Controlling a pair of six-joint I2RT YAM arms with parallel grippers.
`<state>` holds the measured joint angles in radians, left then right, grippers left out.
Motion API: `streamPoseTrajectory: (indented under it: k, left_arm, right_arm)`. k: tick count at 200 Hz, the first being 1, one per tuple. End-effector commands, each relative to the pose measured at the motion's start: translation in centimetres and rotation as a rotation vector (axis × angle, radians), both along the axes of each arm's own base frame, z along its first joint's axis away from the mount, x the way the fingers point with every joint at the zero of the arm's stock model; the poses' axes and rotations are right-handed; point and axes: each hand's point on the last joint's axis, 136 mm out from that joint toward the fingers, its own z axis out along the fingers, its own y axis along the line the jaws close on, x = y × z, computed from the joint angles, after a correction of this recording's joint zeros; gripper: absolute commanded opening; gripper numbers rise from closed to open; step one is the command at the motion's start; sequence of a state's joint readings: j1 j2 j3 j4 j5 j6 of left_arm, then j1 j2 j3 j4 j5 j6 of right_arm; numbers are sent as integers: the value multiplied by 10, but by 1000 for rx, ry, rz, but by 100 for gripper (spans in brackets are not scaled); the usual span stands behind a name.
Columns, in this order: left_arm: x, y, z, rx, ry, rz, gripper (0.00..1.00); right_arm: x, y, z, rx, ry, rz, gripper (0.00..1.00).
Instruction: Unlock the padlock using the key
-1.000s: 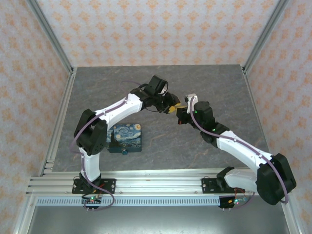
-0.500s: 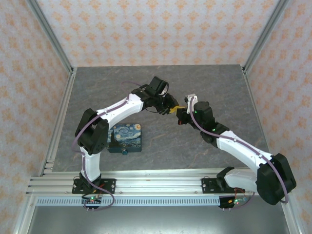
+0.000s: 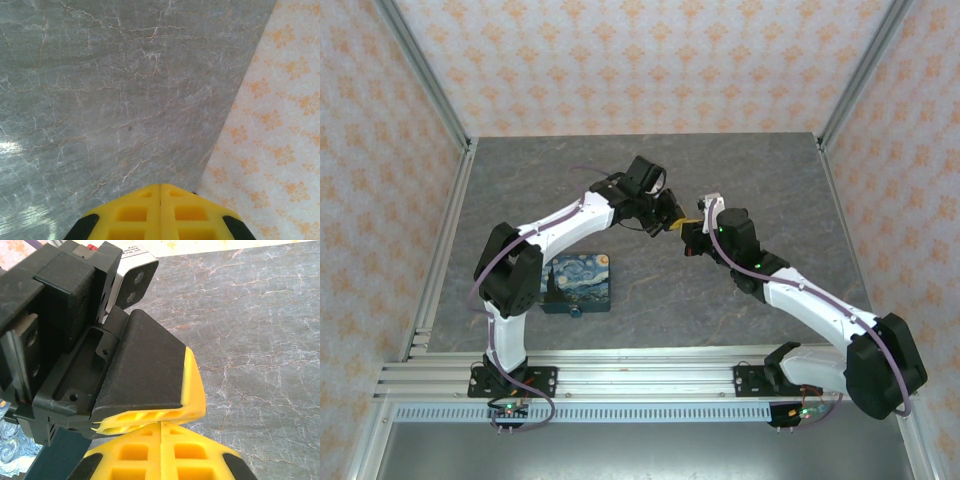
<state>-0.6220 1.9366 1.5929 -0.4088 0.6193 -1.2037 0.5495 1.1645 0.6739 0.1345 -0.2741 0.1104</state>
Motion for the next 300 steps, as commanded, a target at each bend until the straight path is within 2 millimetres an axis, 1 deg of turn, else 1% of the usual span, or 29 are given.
streamPoseTrajectory:
  k: [1, 10, 33, 40, 48, 56, 58, 62, 87, 101, 123, 139, 143, 145, 149, 176, 190, 208, 221, 235, 268, 300]
  left_arm:
    - [0, -4, 10, 5, -20, -12, 0]
    - [1, -3, 9, 8, -26, -13, 0]
    - [6, 1, 11, 37, -94, -36, 0]
    - [10, 2, 12, 38, -127, -41, 0]
    - [15, 3, 16, 30, -174, -47, 0]
    - [21, 5, 13, 36, -216, -46, 0]
    - [22, 7, 25, 23, -249, -44, 0]
    - [24, 8, 33, 15, -290, -46, 0]
    - [35, 17, 56, 60, -490, -84, 0]
    - [39, 20, 67, 79, -576, -104, 0]
    - [44, 20, 85, 61, -698, -107, 0]
    - [49, 21, 94, 37, -765, -81, 0]
    - [50, 21, 95, 30, -780, -74, 0]
    - [50, 21, 96, 27, -785, -69, 0]
    - [52, 22, 97, 23, -798, -57, 0]
    - [61, 28, 106, -28, -874, 43, 0]
    - [64, 33, 112, -57, -912, 100, 0]
    - [68, 46, 119, -94, -970, 205, 0]
    - [69, 57, 119, -101, -993, 274, 0]
    - [70, 64, 121, -124, -1009, 321, 0]
    - [75, 74, 122, -197, -1000, 412, 0]
    - [79, 76, 122, -295, -970, 483, 0]
  right_arm:
    - [7, 3, 18, 16, -38, -9, 0]
    - [8, 2, 21, 27, -36, -25, 1]
    - [11, -11, 30, 91, 5, -99, 36]
    - [12, -15, 34, 135, 27, -116, 43]
    - [13, -20, 37, 188, 61, -131, 45]
    - [14, -25, 41, 236, 88, -147, 48]
    - [14, -26, 41, 253, 97, -153, 49]
    - [14, -29, 42, 281, 113, -170, 51]
    - [19, -41, 48, 470, 198, -228, 56]
    - [22, -42, 52, 588, 232, -236, 60]
    - [30, -37, 62, 765, 266, -209, 62]
    - [36, -32, 74, 882, 278, -184, 65]
    - [36, -31, 80, 908, 272, -172, 65]
    - [39, -29, 76, 915, 283, -173, 65]
    - [41, -28, 77, 935, 289, -170, 65]
    - [52, -24, 95, 1048, 271, -132, 66]
    - [57, -22, 101, 1077, 264, -122, 66]
    - [64, -22, 105, 1106, 256, -121, 67]
    - [68, -21, 106, 1128, 256, -118, 66]
    - [74, -19, 106, 1153, 257, -110, 66]
    - [86, -12, 104, 1212, 274, -79, 66]
    - [97, -6, 101, 1246, 284, -57, 64]
